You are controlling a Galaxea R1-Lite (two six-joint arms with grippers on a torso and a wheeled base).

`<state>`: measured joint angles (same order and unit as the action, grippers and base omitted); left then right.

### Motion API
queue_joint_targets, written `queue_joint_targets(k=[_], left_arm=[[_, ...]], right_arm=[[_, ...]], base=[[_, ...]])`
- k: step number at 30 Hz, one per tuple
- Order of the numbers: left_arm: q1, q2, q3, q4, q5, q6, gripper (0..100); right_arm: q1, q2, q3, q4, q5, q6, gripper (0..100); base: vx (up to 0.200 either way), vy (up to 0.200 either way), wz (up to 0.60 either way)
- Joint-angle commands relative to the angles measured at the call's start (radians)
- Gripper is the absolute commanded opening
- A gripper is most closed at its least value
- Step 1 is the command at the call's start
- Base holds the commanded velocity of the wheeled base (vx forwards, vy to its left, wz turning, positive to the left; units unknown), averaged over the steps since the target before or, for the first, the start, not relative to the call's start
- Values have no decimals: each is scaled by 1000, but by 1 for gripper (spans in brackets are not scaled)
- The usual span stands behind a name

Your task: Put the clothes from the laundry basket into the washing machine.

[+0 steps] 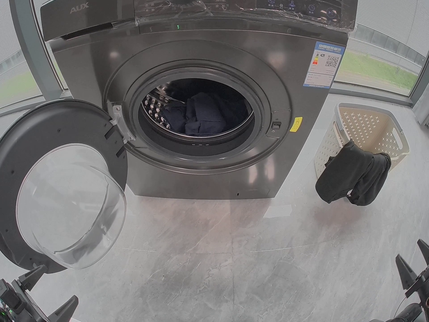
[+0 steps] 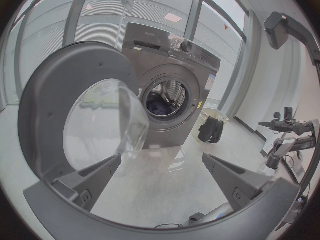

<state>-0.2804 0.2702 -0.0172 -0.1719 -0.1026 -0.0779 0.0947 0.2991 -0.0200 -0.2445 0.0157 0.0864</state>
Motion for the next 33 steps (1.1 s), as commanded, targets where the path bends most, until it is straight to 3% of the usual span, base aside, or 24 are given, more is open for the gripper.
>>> queue_joint_targets(k=[1, 3, 4, 5, 8, 10, 12, 15, 18, 20, 23, 33], left_arm=[[124, -177, 17, 109, 12, -19, 100], [135, -177, 17, 112, 63, -13, 100], [135, -177, 17, 112, 63, -13, 100], [158, -175, 17, 115, 112, -5, 100], [199, -178, 17, 123, 141, 40, 100], [239, -189, 17, 158, 141, 58, 100], [291, -267, 14, 192, 121, 82, 100], [279, -266, 16, 175, 109, 93, 100], [279, -269, 16, 177, 110, 93, 100], [279, -269, 16, 177, 110, 93, 100], [279, -269, 17, 175, 109, 90, 100], [277, -267, 16, 175, 107, 82, 100]], right_arm=[[-49, -238, 20, 183, 18, 9, 100], [-104, -290, 0, 231, 56, 6, 100], [-104, -290, 0, 231, 56, 6, 100], [-105, -290, 0, 229, 43, 1, 100], [-105, -290, 2, 226, -26, -22, 100], [-104, -290, 6, 234, -76, -30, 100], [-102, -291, 12, 228, -77, -31, 100], [-102, -293, 15, 226, -60, -54, 100], [-102, -295, 18, 238, 1, -89, 100], [-104, -295, 18, 240, 10, -97, 100], [-104, -293, 18, 240, 10, -97, 100], [-104, -293, 18, 240, 7, -88, 100]], base=[[0, 0, 0], [0, 0, 0], [0, 0, 0], [0, 0, 0], [0, 0, 0], [0, -200, 0], [0, -200, 0], [0, -200, 0], [0, -133, 0], [0, 0, 0], [0, 0, 0], [0, -200, 0]])
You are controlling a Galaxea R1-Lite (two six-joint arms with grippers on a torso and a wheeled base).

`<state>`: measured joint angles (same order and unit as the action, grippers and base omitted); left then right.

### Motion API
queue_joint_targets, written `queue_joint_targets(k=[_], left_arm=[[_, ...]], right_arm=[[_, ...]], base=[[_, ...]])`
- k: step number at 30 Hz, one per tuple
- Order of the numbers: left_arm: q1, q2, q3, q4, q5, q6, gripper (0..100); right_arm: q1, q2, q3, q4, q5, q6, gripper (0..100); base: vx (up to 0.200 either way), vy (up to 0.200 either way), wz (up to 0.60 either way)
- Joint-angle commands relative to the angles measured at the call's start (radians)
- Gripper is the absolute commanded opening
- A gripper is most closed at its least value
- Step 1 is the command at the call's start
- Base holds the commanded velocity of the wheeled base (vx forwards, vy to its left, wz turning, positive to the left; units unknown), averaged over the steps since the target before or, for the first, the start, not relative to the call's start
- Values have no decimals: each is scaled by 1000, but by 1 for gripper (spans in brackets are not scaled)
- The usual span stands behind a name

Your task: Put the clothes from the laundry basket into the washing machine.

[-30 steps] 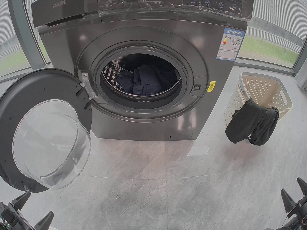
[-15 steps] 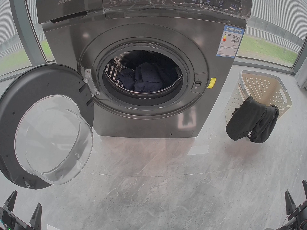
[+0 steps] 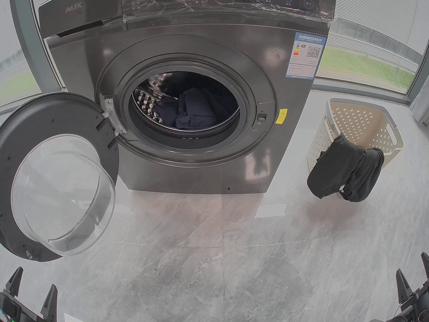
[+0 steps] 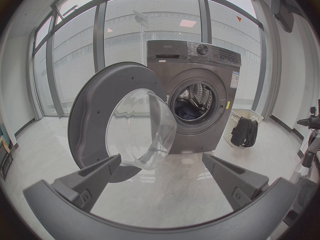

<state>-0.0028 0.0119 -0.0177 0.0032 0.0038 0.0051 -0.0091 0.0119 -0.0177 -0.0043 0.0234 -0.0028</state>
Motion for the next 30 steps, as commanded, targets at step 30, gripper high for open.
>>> queue_joint_targets(k=[30], left_arm=[[0, -9, 16, 1, -11, 1, 100]], right_arm=[[0, -6, 18, 0, -3, -3, 100]], base=[[0, -133, -80]])
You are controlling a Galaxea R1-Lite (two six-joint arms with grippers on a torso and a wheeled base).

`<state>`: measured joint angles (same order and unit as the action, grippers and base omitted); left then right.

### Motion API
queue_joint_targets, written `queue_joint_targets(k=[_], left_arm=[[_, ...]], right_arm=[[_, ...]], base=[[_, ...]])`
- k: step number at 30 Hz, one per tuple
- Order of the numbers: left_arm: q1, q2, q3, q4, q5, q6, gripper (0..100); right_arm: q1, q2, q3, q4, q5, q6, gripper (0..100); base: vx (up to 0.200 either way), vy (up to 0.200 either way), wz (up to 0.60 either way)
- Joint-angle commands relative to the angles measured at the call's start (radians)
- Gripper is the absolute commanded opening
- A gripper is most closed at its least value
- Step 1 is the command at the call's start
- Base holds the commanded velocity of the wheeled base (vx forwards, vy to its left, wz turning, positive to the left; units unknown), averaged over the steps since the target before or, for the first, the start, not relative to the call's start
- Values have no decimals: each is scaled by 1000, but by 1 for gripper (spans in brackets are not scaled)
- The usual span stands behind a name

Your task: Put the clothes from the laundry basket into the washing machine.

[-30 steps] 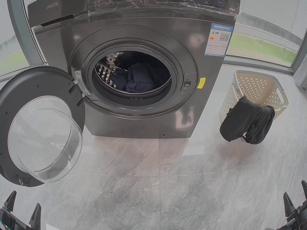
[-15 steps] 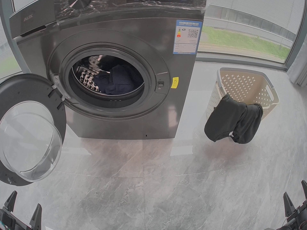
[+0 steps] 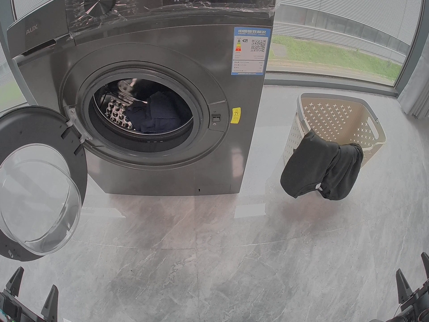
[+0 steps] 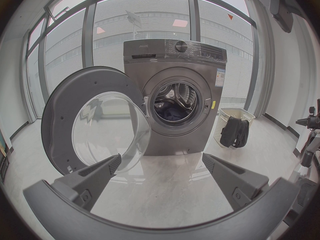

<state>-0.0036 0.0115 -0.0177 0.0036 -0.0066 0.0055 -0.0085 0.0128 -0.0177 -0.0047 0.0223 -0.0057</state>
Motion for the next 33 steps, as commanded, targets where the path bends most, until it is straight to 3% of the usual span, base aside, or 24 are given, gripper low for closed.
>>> queue_joint_targets(k=[1, 11, 29, 33], left_arm=[[1, -8, 16, 1, 0, 1, 100], [1, -8, 16, -1, 5, -6, 100], [1, -8, 16, -1, -3, 2, 100], [1, -8, 16, -1, -4, 2, 100]], right_arm=[[-2, -5, 16, 0, -2, 0, 100], [-1, -7, 16, 0, -13, 1, 100], [1, -8, 16, 0, -13, 3, 100], [1, -8, 16, 0, -12, 4, 100]], base=[[0, 0, 0], [0, 0, 360], [0, -200, 0], [0, 0, -450]])
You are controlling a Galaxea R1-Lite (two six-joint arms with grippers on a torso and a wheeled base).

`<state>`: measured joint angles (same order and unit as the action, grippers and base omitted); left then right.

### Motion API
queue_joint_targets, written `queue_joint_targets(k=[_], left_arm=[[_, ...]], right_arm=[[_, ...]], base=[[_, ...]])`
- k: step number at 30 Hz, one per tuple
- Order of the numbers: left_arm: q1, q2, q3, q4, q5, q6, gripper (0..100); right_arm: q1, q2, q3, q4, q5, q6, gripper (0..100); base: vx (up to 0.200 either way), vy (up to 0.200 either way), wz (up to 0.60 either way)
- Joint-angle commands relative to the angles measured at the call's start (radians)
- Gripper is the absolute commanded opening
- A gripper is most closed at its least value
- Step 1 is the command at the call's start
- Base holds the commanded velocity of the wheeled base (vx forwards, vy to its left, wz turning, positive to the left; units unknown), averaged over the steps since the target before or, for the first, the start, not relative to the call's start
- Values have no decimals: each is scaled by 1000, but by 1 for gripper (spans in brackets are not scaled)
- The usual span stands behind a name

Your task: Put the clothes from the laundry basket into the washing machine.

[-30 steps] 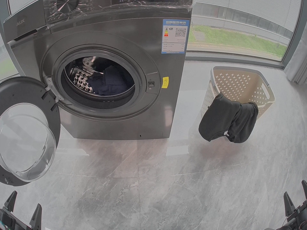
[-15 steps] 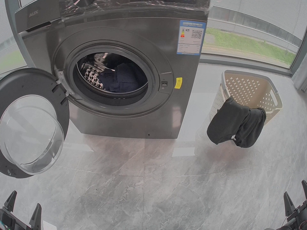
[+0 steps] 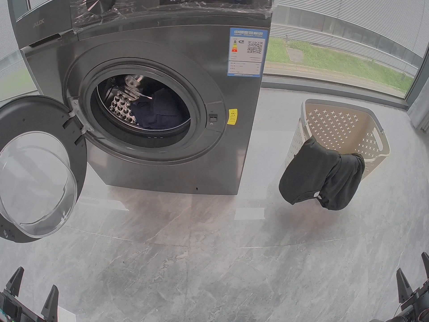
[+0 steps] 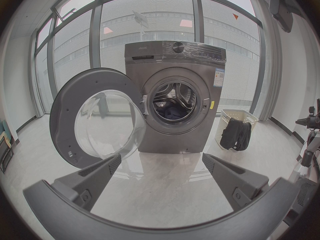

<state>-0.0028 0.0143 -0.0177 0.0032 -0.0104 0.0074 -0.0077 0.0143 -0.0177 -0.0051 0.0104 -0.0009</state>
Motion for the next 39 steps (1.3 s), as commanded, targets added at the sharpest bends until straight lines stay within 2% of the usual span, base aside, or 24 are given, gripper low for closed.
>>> queue_joint_targets(k=[1, 8, 35, 39], left_arm=[[0, -11, 16, 0, 0, 0, 100], [1, -11, 16, 0, 0, -3, 100], [0, -11, 16, 0, 1, -1, 100], [0, -11, 16, 0, 1, -1, 100]], right_arm=[[0, -10, 16, 1, 0, -2, 100], [0, -10, 16, 1, -1, -2, 100], [0, -10, 16, -1, -1, -2, 100], [0, -10, 16, -1, -1, -2, 100]], base=[[0, 0, 0], [0, 0, 0], [0, -200, 0], [0, 0, 0]])
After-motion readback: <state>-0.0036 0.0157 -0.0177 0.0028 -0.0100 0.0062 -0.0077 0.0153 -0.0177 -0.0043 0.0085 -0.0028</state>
